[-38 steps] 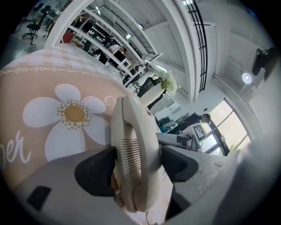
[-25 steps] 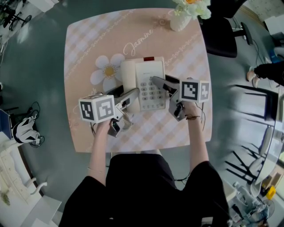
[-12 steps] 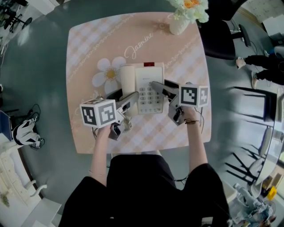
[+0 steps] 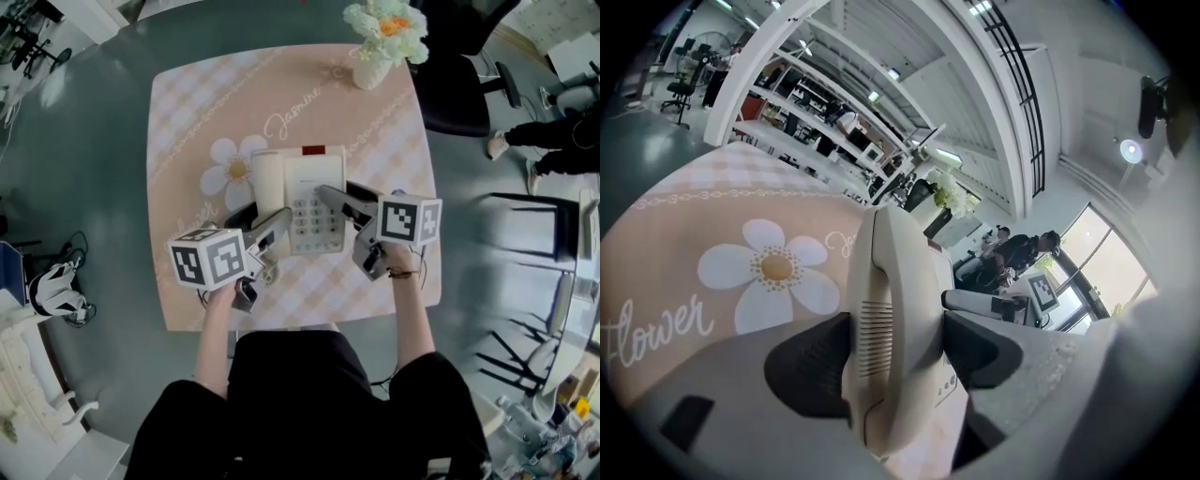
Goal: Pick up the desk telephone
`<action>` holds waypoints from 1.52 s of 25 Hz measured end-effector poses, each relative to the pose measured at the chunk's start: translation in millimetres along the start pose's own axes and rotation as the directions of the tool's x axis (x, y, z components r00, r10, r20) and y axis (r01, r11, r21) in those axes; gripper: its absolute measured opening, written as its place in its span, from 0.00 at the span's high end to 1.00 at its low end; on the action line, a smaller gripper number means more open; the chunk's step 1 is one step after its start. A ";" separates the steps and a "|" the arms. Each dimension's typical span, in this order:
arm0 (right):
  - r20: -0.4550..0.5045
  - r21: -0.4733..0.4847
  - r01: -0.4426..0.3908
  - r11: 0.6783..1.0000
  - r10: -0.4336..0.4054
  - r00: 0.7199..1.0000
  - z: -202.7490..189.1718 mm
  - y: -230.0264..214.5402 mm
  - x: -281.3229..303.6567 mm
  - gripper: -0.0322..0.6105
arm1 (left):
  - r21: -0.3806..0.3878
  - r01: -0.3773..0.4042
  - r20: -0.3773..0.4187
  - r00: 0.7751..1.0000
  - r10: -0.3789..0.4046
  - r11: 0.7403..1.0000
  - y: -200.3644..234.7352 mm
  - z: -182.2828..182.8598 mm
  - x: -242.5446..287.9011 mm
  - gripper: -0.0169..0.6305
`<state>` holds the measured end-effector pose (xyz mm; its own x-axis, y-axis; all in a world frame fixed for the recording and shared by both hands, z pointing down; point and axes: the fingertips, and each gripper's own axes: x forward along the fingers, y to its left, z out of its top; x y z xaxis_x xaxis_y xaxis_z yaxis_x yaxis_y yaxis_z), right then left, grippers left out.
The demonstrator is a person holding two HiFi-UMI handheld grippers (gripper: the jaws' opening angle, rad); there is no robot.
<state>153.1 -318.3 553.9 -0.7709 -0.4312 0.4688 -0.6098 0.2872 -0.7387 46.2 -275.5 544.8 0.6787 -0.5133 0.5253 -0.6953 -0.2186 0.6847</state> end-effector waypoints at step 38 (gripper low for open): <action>0.153 -0.125 -0.050 0.991 0.069 0.986 21.5 114.4 -85.6 0.60 | 0.088 0.008 0.107 0.994 -0.017 0.996 -97.7 17.1 -91.4 0.50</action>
<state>153.2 -267.0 418.8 -0.7740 -0.5362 0.3367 -0.5884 0.4127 -0.6953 48.1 -221.4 421.3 0.6616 -0.5951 0.4563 -0.7078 -0.2945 0.6421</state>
